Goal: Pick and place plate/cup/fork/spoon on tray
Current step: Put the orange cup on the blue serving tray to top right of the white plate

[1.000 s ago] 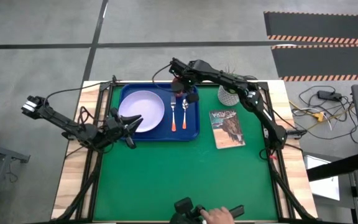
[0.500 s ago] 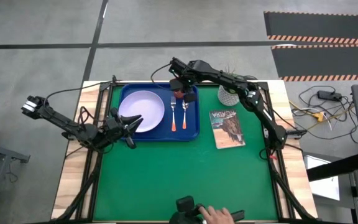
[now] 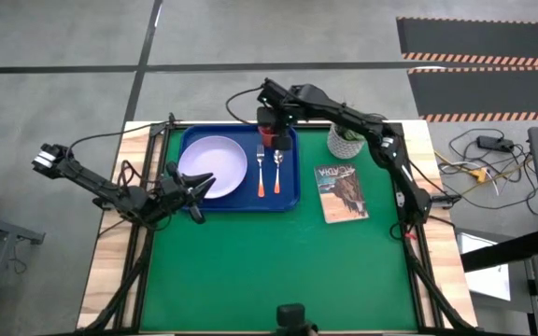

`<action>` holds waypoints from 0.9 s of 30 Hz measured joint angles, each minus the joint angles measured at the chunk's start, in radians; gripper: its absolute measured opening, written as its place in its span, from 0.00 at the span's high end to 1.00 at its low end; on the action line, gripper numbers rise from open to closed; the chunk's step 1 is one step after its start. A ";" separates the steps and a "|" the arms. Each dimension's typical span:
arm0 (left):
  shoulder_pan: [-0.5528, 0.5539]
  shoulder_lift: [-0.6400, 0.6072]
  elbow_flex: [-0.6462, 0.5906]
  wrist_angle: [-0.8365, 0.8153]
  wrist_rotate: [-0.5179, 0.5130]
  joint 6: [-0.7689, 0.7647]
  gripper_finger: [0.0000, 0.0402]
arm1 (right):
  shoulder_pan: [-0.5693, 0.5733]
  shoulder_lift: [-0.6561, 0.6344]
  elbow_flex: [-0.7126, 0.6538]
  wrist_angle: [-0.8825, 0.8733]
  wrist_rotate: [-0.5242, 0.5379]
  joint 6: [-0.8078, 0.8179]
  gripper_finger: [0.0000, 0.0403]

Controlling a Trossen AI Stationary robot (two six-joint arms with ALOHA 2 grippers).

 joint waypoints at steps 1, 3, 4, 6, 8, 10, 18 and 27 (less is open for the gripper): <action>0.000 0.000 0.000 0.001 0.000 0.000 0.86 | 0.002 -0.011 0.000 -0.011 -0.004 0.005 0.83; 0.000 0.004 0.000 0.002 0.000 -0.007 0.86 | 0.007 -0.036 0.000 -0.046 -0.034 0.007 0.86; 0.000 0.007 0.000 0.001 0.000 -0.020 0.86 | 0.010 -0.048 0.000 -0.063 -0.058 0.007 0.88; 0.000 0.013 -0.001 0.000 0.000 -0.026 0.86 | 0.012 -0.073 0.000 -0.094 -0.124 0.010 0.91; 0.000 0.024 -0.001 0.003 0.000 -0.026 0.86 | 0.013 -0.090 -0.002 -0.107 -0.187 0.021 0.94; 0.000 0.034 -0.001 -0.001 0.001 -0.026 0.86 | 0.012 -0.097 -0.004 -0.110 -0.210 0.033 0.97; 0.000 0.071 -0.001 0.001 0.000 -0.028 0.86 | -0.029 -0.060 -0.010 -0.142 -0.201 0.059 0.98; 0.000 0.077 -0.001 0.000 0.001 -0.052 0.86 | -0.124 0.000 -0.061 -0.102 -0.201 0.089 0.98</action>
